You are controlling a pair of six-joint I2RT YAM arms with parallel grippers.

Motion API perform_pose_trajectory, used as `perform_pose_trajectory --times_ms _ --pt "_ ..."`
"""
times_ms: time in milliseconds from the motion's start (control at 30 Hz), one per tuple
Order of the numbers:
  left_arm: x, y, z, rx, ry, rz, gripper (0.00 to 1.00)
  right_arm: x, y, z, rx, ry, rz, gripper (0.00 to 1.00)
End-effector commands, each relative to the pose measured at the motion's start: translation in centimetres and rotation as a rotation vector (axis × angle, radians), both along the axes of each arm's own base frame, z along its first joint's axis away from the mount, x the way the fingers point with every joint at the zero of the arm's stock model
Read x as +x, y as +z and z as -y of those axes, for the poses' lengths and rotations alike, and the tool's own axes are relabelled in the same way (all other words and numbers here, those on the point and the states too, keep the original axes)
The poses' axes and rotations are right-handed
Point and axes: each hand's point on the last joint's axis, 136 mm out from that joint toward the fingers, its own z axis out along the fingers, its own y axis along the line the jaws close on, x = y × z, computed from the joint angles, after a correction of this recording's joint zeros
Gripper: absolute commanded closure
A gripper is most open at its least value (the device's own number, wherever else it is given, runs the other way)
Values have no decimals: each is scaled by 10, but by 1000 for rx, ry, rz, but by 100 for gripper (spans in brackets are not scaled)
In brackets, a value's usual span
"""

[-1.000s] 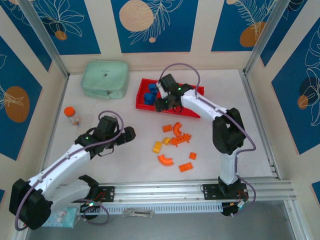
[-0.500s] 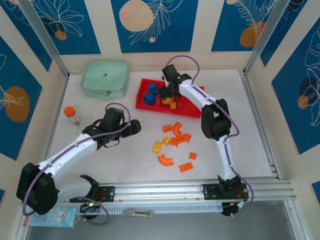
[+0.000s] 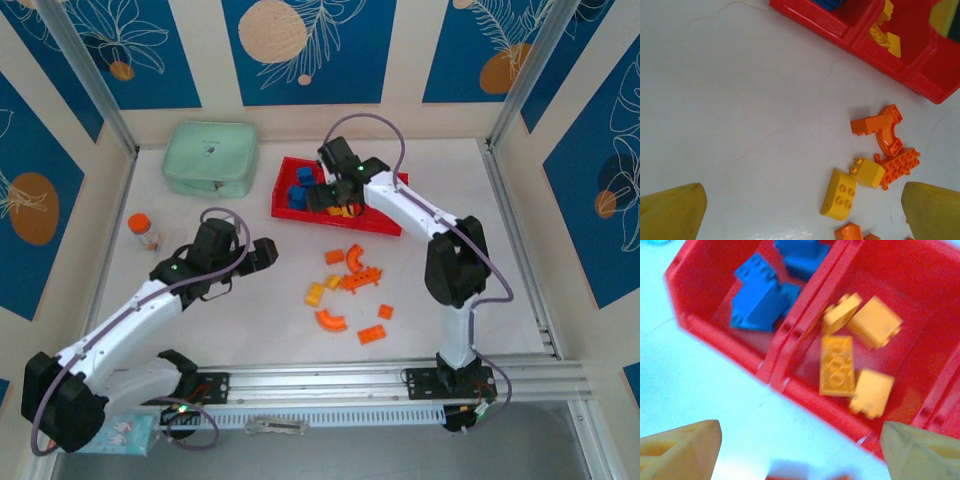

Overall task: Sort the legos into containers by color
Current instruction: Place the lego in the container, then pick up the lego from the center of the table.

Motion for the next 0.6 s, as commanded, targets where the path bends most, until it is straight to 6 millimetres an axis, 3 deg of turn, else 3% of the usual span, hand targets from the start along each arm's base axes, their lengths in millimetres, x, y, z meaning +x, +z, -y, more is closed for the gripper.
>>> perform_pose_trajectory --times_ms 0,333,567 --pt "-15 -14 -12 17 21 -46 1 -39 -15 -7 12 0 -80 16" --pt "-39 -33 -29 12 59 -76 1 -124 -73 -28 -50 192 -238 21" --pt "-43 -37 -31 6 70 -81 1 -135 -99 -21 -152 227 -243 26"
